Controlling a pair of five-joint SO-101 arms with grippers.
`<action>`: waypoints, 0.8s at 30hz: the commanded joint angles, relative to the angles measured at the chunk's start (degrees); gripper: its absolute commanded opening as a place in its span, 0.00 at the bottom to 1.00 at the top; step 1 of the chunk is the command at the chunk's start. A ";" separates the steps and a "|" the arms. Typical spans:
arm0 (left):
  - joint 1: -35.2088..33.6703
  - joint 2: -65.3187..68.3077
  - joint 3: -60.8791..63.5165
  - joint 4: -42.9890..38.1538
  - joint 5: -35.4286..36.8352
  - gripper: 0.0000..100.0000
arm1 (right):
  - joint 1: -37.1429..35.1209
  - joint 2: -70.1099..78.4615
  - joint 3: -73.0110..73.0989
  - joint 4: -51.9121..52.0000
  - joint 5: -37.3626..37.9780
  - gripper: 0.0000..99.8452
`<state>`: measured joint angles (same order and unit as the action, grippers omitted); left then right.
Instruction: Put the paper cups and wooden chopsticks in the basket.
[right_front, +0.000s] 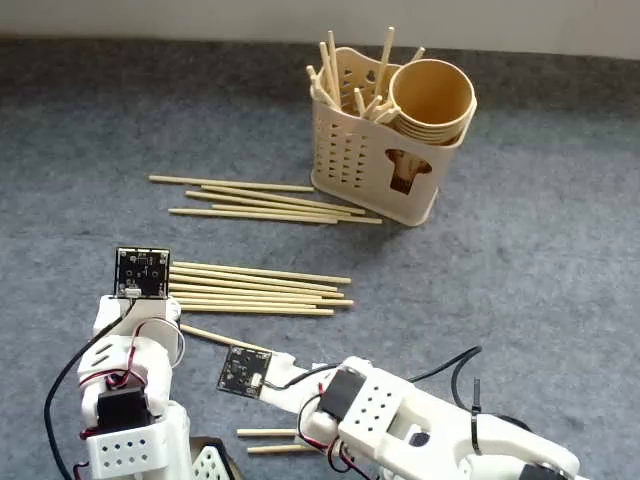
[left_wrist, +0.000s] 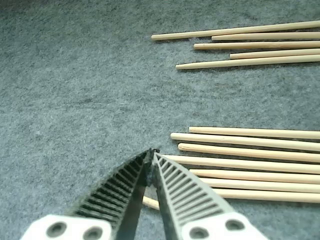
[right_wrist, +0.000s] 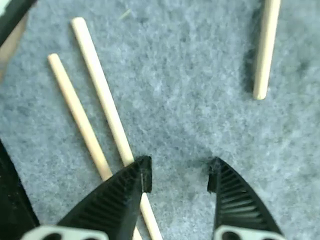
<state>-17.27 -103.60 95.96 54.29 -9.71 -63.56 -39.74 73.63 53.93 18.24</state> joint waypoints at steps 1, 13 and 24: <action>-0.57 -0.13 1.19 -1.23 -0.44 0.01 | -0.48 -0.48 2.42 -3.56 -0.18 0.19; -0.57 -0.13 1.19 -1.23 -0.44 0.01 | 6.29 -1.01 2.77 -3.38 -0.09 0.14; -0.57 -0.13 1.19 -1.23 -0.44 0.01 | 3.38 -1.10 -10.24 13.41 -0.09 0.11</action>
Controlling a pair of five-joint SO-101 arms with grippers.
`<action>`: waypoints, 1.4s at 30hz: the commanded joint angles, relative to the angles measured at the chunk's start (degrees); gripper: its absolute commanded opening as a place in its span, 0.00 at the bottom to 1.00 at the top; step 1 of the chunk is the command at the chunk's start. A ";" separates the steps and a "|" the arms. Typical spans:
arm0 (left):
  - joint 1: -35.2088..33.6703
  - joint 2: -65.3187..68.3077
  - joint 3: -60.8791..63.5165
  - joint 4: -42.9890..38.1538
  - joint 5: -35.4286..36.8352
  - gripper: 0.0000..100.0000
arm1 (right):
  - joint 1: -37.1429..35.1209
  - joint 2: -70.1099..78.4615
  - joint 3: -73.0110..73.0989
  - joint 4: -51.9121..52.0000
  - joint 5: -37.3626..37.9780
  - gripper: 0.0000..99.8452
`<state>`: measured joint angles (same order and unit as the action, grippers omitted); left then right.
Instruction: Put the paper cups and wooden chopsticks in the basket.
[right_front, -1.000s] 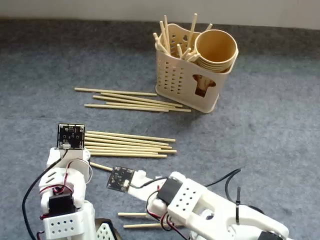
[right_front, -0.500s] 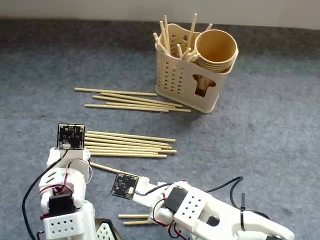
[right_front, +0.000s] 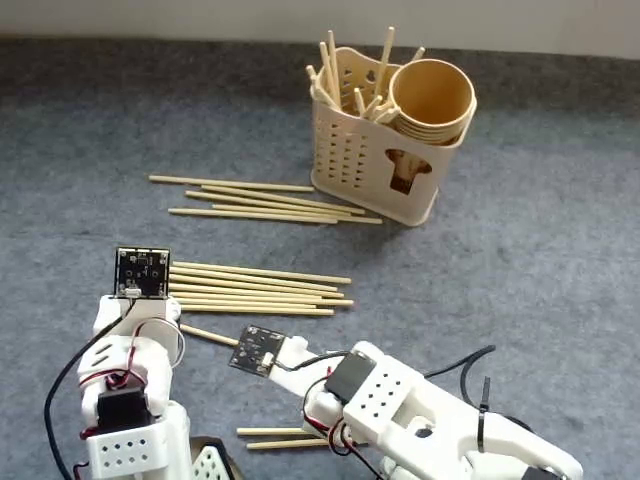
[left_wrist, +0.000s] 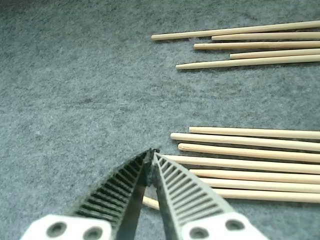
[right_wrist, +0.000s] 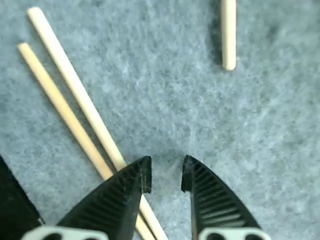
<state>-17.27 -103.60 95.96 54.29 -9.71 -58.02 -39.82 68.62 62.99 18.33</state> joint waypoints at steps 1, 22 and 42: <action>-0.57 -0.13 1.19 -1.23 -0.44 0.01 | -3.03 -1.01 -6.02 5.76 -0.18 0.11; -0.66 -0.13 1.19 -1.23 -0.44 0.01 | -10.51 -0.22 5.49 -3.56 3.16 0.10; -0.57 -0.13 1.19 -1.23 -0.44 0.01 | 24.22 -0.92 -1.80 -3.56 23.21 0.01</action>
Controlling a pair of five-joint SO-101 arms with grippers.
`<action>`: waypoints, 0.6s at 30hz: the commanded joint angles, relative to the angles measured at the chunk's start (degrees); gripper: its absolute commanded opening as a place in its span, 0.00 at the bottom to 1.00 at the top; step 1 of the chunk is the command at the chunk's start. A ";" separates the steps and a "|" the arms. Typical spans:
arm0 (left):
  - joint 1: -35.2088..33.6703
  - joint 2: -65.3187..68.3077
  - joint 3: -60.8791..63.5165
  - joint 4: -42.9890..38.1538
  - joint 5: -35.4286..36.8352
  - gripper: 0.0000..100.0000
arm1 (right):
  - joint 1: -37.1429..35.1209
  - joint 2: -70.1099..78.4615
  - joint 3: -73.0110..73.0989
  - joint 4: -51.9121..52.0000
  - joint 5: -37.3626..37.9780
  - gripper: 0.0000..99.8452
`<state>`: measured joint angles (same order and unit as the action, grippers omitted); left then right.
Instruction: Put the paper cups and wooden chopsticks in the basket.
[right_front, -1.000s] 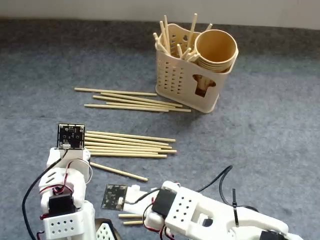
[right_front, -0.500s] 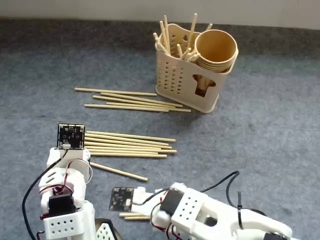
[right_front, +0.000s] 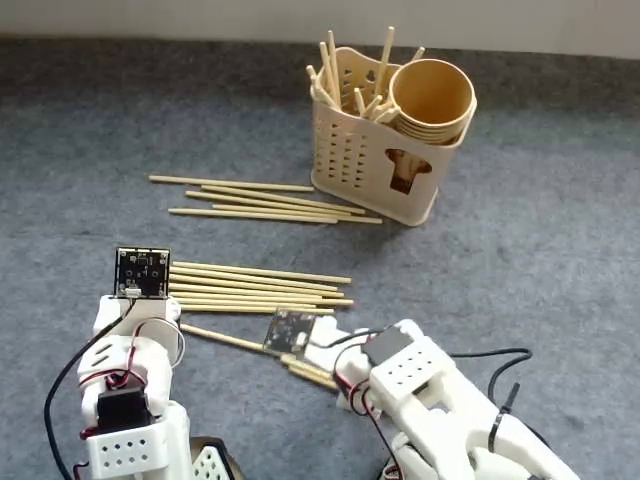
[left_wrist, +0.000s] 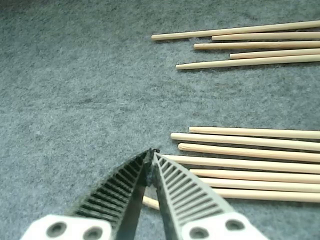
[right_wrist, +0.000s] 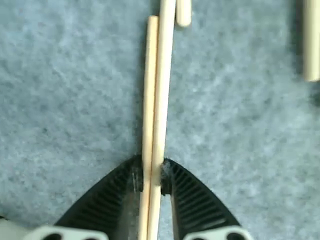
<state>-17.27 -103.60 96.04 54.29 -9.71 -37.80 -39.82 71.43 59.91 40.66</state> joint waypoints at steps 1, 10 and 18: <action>-0.57 -0.13 1.10 -1.23 -0.44 0.01 | 5.23 -0.92 -5.49 -0.48 0.88 0.01; -0.57 -0.13 1.10 -1.23 -0.44 0.01 | 10.07 -0.92 -11.38 -0.22 0.79 0.01; -0.48 -0.13 1.10 -1.23 -0.44 0.01 | 10.07 -6.37 -25.71 11.82 -3.34 0.01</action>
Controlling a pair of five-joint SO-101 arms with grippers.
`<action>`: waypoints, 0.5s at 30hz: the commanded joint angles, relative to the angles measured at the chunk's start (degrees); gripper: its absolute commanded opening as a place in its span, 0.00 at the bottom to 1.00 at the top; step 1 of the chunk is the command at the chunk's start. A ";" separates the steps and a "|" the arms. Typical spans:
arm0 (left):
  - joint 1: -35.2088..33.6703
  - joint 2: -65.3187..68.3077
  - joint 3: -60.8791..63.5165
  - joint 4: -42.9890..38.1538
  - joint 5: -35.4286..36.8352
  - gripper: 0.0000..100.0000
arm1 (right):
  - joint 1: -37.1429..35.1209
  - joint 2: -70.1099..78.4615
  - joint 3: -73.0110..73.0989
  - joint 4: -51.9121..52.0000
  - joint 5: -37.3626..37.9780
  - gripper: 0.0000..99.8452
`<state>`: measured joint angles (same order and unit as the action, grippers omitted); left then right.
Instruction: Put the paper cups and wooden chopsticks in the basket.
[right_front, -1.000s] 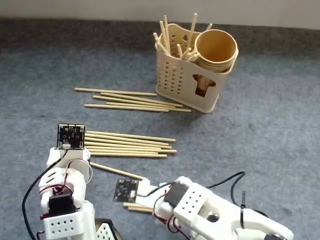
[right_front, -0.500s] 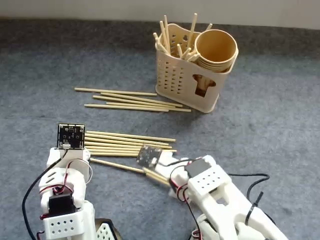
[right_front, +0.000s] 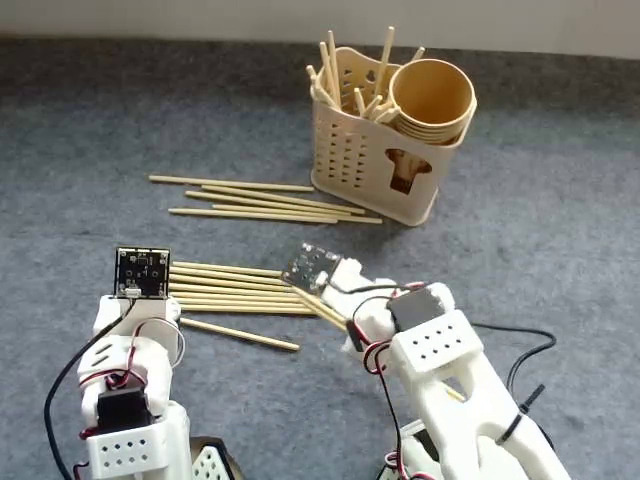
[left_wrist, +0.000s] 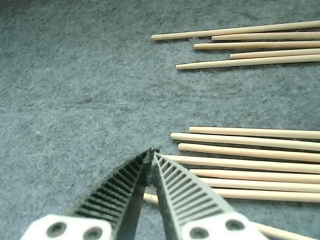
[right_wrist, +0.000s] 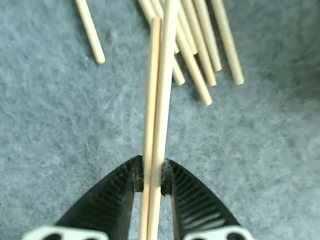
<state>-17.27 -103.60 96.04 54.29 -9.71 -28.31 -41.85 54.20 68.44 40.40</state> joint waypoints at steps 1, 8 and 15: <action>-0.48 -0.13 1.10 -1.23 -0.44 0.01 | 0.57 -5.58 -10.68 3.65 -4.66 0.01; -0.48 -0.13 1.10 -1.23 -0.44 0.01 | 0.57 -9.36 -21.58 3.47 -6.86 0.01; -0.66 -0.13 1.10 -1.23 -0.44 0.01 | 0.57 -9.80 -29.05 3.47 -10.99 0.01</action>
<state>-17.27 -103.60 96.04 54.29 -9.71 -28.31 -49.58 30.73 71.52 33.45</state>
